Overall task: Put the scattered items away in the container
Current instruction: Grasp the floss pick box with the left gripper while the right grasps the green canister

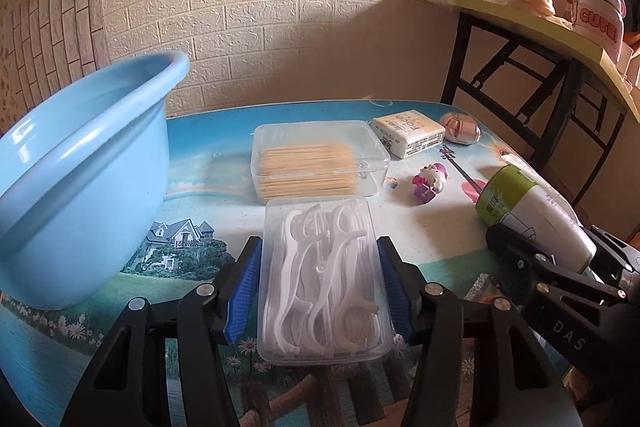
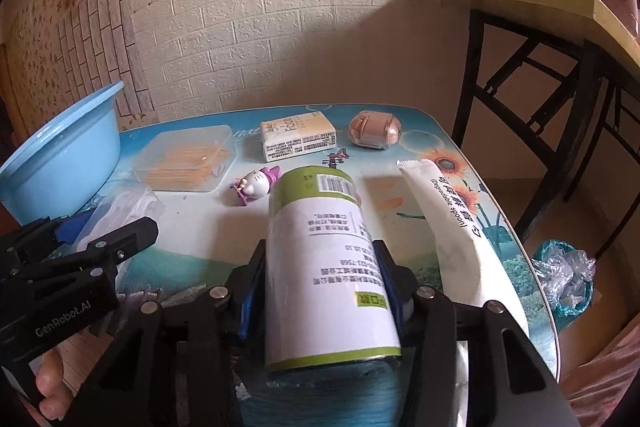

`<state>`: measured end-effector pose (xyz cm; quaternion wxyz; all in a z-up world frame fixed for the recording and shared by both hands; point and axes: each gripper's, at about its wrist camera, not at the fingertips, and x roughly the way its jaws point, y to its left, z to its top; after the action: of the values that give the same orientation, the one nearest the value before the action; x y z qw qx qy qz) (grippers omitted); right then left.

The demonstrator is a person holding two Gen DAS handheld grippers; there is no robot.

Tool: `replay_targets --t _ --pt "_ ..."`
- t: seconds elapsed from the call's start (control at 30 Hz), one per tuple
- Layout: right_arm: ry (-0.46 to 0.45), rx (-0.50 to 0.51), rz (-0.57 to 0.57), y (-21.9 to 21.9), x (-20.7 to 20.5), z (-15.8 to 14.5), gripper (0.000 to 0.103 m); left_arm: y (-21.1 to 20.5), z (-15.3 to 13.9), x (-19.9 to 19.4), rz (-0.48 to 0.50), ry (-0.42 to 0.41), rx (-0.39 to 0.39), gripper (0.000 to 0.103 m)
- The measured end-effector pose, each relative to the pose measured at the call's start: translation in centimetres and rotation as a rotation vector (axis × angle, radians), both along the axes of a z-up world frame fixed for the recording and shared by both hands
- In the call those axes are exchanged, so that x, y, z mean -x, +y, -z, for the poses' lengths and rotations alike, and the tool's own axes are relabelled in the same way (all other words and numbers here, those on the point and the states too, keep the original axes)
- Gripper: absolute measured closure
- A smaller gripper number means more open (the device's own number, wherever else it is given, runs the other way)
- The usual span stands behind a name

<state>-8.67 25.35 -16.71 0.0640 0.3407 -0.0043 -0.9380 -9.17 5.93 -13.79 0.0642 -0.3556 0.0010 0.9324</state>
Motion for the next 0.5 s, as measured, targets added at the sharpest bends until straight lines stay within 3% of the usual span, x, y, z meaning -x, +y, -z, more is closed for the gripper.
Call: replay_targets --t 0.13,0.23,0.5 --pt "0.017 -0.018 -0.006 -0.3 -0.4 0.0 0.056 -0.2 -0.1 -0.2 0.007 0.012 -0.009 0.049" --pt "0.039 0.024 0.017 0.3 -0.9 -0.2 0.057 -0.4 -0.2 -0.2 0.007 0.006 -0.016 0.049" --pt "0.1 0.044 0.03 0.8 -1.6 -2.8 0.057 -0.7 -1.2 -0.8 0.022 0.02 -0.049 0.049"
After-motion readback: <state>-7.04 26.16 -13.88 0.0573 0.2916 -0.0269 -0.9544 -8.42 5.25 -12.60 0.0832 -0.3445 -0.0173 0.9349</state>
